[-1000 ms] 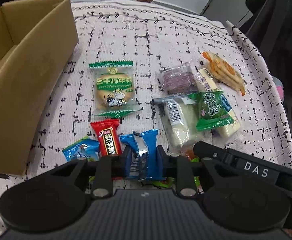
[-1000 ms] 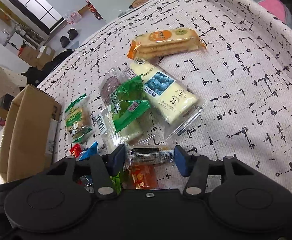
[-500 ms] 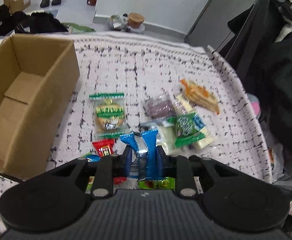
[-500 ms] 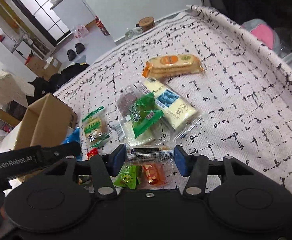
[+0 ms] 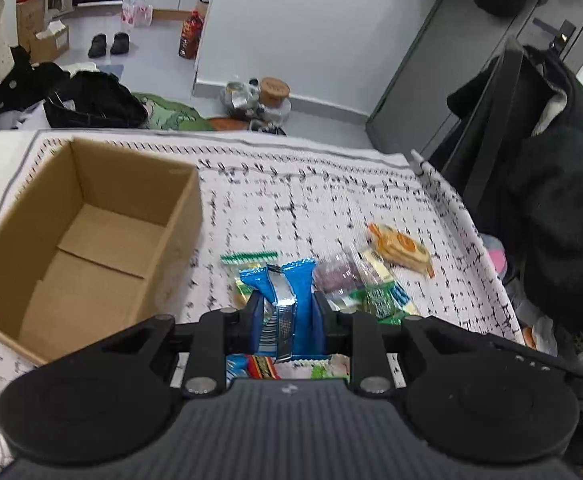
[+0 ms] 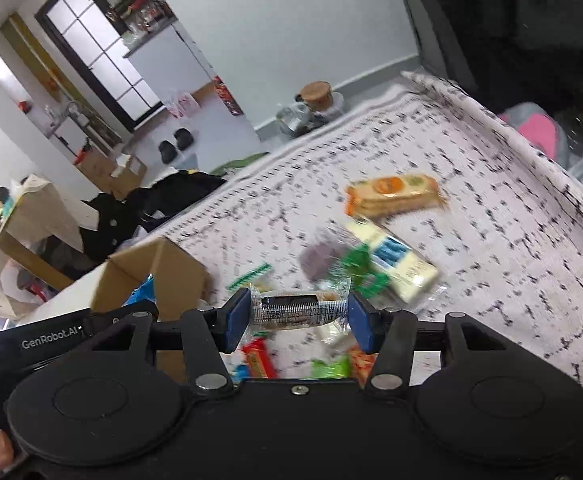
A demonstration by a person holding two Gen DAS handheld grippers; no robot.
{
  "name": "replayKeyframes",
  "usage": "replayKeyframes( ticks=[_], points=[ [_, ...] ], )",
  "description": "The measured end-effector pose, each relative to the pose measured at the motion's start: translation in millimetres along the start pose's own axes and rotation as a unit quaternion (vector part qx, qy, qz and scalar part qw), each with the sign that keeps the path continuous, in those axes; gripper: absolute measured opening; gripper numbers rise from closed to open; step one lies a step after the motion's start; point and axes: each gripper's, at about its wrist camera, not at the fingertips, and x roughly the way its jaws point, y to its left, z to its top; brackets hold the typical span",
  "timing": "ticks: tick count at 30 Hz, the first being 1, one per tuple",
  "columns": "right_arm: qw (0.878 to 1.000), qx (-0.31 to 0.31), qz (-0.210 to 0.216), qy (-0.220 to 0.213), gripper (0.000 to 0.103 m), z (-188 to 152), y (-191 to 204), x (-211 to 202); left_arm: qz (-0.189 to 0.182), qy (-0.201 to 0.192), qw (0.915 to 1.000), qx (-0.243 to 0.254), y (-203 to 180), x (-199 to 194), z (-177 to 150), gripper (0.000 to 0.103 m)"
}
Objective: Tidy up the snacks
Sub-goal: 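Carry blue bar and clear stick into the cardboard box and open both tools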
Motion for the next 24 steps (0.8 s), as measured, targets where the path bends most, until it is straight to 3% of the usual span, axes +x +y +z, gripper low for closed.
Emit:
replayKeyframes(
  ticks=[13,24],
  points=[
    [0.999,-0.035,0.024,0.000,0.051,-1.2,61.1,4.4,0.015,-0.058,0.9970,-0.050,48.8,-29.6,15.5,0.024],
    [0.997,-0.060,0.043,0.020,0.051,-10.8,117.1,29.0,0.028,-0.071,0.9906,-0.114,96.8,-37.6,17.7,0.024]
  ],
)
